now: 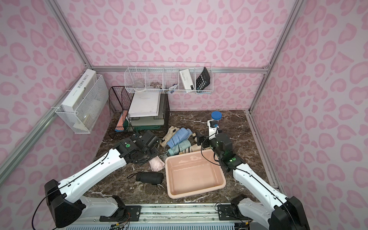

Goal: Put the umbrella into the storage box
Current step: Place the umbrella in the storage box.

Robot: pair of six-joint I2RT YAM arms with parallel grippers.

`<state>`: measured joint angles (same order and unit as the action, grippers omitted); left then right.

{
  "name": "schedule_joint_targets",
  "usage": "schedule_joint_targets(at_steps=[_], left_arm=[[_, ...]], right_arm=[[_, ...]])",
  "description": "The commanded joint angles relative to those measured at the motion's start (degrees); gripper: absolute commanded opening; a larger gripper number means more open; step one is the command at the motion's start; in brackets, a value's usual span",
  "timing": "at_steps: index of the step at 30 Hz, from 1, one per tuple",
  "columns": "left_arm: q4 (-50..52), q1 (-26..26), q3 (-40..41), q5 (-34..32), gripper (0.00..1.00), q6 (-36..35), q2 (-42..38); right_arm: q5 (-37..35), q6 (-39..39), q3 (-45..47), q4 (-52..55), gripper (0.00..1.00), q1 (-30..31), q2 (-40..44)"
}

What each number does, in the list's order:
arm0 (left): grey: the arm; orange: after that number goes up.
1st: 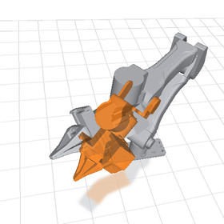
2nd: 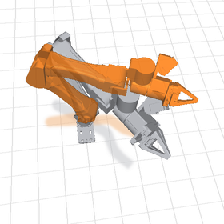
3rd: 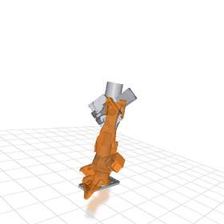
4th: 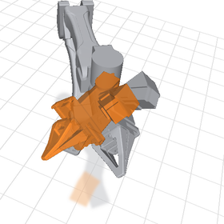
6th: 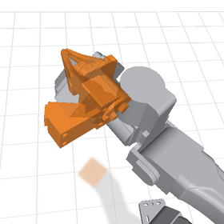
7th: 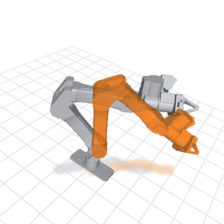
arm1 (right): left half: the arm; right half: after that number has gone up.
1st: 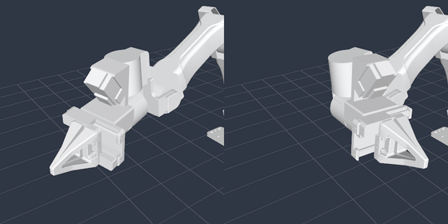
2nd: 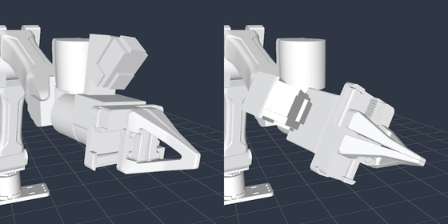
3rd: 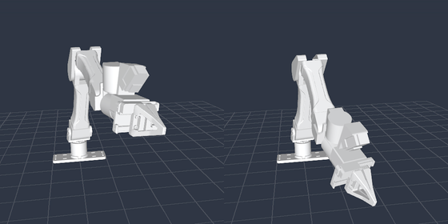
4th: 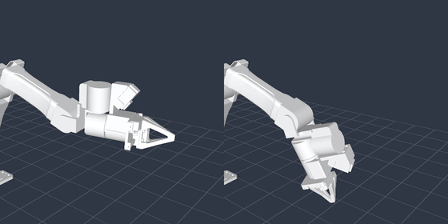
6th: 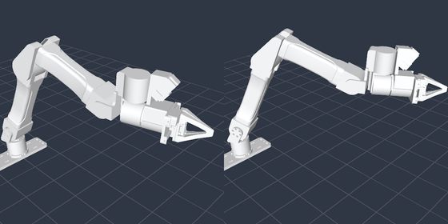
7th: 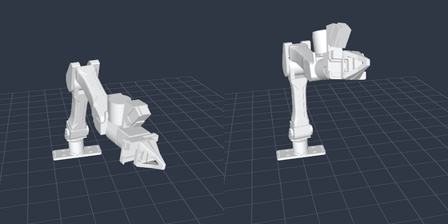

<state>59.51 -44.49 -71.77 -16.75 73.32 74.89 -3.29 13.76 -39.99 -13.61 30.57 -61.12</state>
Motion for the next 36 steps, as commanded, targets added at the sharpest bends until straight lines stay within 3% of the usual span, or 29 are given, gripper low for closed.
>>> schedule_joint_targets(at_steps=[1, 7, 14, 26, 36], left_arm=[[4.28, -3.58, -2.12, 1.02, 0.42, -0.47, -0.95], [8.79, -11.17, -9.19, -0.63, 0.42, 0.09, -0.31], [6.28, -19.2, -14.2, 1.81, 0.41, 1.92, 6.05], [0.76, -22.35, -15.76, 5.96, 0.41, 1.43, 16.66], [-2.13, -22.7, -13.19, 6.38, 0.42, 1.91, 19.59]], right_arm=[[-0.53, 1.53, -0.16, 2.44, 0.95, 0.02, 0.45], [-1.53, 1.54, 2.21, 1.53, 0.95, -0.05, 3.38], [-2.75, 1.29, 3.85, 1.73, 0.96, 0.02, 6.5], [-3.16, 1.2, 6.68, 3.16, 0.96, -0.57, 13.0], [11.34, 19.89, -0.13, 28.28, 0.92, -0.67, 18.16]])
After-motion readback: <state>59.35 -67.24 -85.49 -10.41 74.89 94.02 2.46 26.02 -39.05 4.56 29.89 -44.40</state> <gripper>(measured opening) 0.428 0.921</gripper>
